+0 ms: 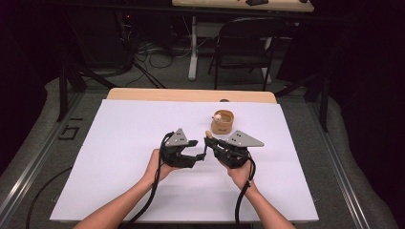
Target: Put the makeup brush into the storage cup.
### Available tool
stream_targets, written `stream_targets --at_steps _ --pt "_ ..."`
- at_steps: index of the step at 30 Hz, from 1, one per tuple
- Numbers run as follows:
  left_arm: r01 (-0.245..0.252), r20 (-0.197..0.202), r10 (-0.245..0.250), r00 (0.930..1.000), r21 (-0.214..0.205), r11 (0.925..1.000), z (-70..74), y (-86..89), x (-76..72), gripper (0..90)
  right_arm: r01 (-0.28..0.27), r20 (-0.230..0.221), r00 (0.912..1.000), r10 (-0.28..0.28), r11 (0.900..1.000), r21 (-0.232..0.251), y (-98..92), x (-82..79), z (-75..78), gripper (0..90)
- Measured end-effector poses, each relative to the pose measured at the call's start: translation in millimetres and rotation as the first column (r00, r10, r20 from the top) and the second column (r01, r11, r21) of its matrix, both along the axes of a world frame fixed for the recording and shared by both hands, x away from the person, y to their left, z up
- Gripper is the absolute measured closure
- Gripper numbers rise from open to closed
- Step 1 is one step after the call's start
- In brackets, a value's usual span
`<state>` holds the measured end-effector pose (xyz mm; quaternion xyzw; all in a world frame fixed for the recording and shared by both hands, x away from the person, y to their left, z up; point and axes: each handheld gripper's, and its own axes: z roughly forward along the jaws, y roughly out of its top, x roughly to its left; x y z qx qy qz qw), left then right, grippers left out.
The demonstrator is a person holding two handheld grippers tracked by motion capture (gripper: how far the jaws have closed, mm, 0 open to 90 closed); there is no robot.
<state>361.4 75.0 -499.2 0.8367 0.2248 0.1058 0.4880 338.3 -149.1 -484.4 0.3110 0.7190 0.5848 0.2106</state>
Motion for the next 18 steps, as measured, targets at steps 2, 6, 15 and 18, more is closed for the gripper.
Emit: stream_targets --at_steps 2,6,15,18 --pt "-0.019 0.000 0.019 0.9998 -0.006 0.9998 -0.9 4.3 -0.4 25.9 -0.001 0.000 1.0000 0.001 1.0000 -0.008 -0.4 -0.1 0.2 84.1" --pt "-0.034 0.014 0.034 0.9993 0.020 0.9992 -1.5 12.1 -0.4 18.2 0.004 0.004 1.0000 -0.004 0.9997 -0.025 -1.9 0.2 0.8 84.1" --pt "-0.057 -0.008 0.058 0.9983 0.048 0.9972 -4.6 34.0 -0.8 11.6 0.022 0.006 0.9997 -0.022 0.9991 -0.037 -7.6 0.6 1.3 84.2" --pt "-0.072 -0.020 0.073 0.9971 0.057 0.9958 -7.3 42.1 -2.6 10.3 0.030 0.003 0.9995 -0.030 0.9985 -0.046 -10.2 0.6 1.8 84.2"
